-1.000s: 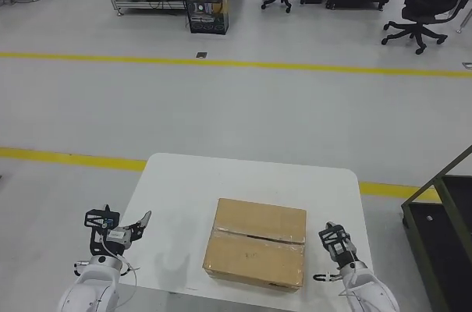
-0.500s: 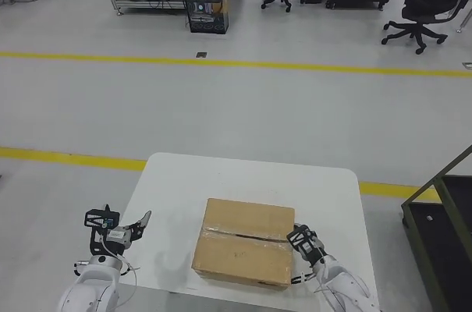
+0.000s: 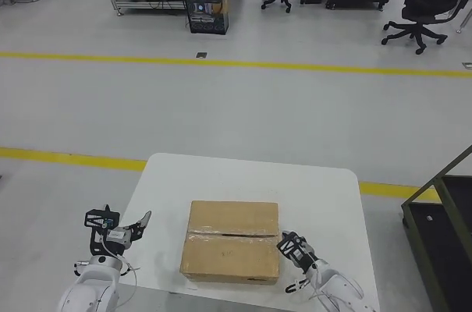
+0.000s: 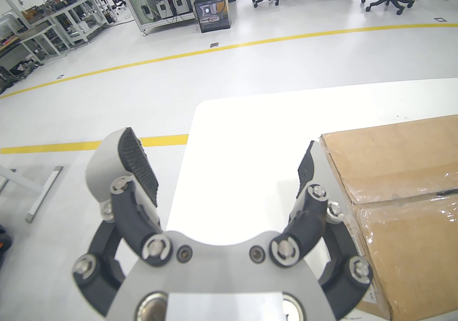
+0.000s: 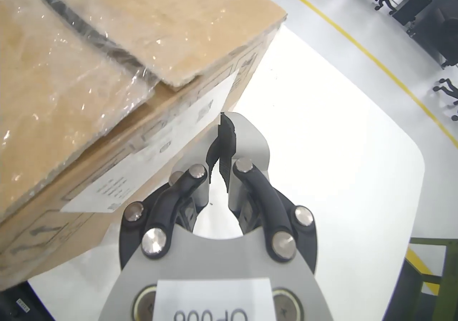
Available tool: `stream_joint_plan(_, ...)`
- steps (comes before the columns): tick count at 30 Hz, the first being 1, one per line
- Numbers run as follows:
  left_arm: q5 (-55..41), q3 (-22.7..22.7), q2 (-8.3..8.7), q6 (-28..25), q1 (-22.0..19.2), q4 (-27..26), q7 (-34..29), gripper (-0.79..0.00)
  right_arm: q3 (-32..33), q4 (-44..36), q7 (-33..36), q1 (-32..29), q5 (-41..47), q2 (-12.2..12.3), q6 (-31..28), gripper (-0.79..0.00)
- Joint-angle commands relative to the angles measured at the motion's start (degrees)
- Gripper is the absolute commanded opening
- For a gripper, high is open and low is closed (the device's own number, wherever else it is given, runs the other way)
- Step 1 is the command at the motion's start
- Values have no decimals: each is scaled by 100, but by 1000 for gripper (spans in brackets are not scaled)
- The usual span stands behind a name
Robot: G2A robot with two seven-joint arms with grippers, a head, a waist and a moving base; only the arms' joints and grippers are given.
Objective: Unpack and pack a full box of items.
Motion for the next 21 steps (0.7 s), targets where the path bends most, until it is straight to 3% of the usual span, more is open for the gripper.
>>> stream_joint_plan(1, 0, 0, 0, 0, 0, 0, 0, 0, -116, -6, 52, 71, 29, -28, -59, -785)
stream_joint_plan(12, 0, 0, 0, 0, 0, 0, 0, 0, -875, 291, 154, 685, 263, -251, -347, -785)
stream_joint_plan(21, 0, 0, 0, 0, 0, 0, 0, 0, -936, 402, -1, 731, 574, -290, -588, -785)
